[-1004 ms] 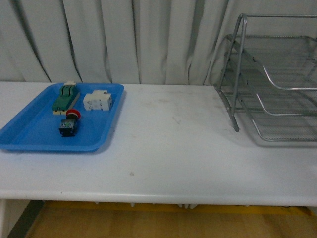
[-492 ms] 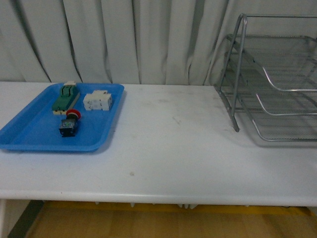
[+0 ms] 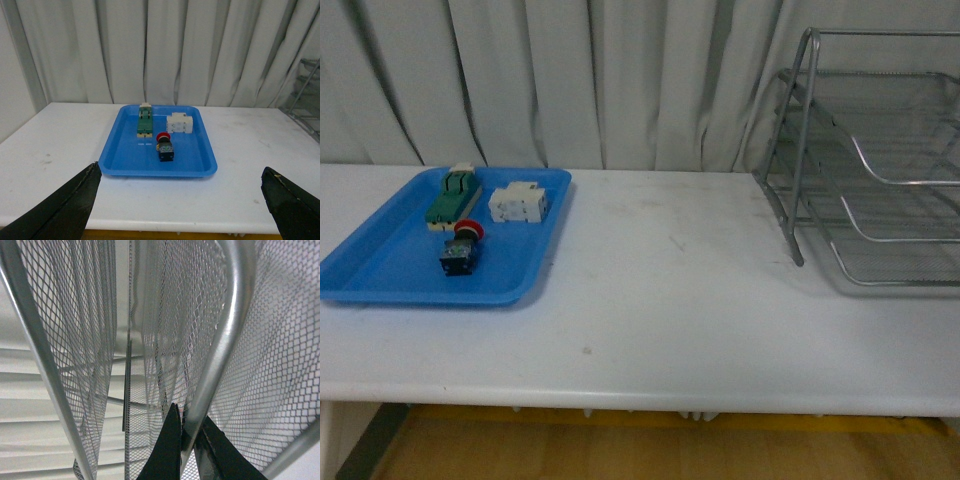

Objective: Place button on rack with both arms

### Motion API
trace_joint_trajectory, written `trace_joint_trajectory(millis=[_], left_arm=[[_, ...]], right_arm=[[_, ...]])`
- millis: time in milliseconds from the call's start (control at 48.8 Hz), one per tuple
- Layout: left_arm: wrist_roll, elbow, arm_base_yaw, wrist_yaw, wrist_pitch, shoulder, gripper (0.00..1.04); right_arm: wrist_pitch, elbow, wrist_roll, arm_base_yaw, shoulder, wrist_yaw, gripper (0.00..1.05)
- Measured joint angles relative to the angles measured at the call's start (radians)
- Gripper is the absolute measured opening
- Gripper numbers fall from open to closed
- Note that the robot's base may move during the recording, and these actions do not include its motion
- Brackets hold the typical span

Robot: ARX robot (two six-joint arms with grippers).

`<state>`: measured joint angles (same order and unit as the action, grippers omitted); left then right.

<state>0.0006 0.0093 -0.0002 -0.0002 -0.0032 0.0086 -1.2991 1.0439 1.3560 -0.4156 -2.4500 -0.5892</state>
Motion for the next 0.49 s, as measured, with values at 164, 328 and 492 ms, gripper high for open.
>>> trace_joint_trajectory(millis=[164, 328, 492], left_arm=[[0.0, 0.0, 0.0, 0.0, 0.0, 0.0, 0.98], [0.0, 0.0, 0.0, 0.0, 0.0, 0.0, 0.98], [0.0, 0.0, 0.0, 0.0, 0.0, 0.0, 0.98]], right_arm=[[-0.008, -0.061, -0.029, -0.025, 0.021, -0.038, 0.05], [-0.015, -0.128, -0.05, -0.061, 0.045, -0.09, 0.05], [-0.021, -0.192, -0.078, -0.091, 0.066, -0.136, 0.05]])
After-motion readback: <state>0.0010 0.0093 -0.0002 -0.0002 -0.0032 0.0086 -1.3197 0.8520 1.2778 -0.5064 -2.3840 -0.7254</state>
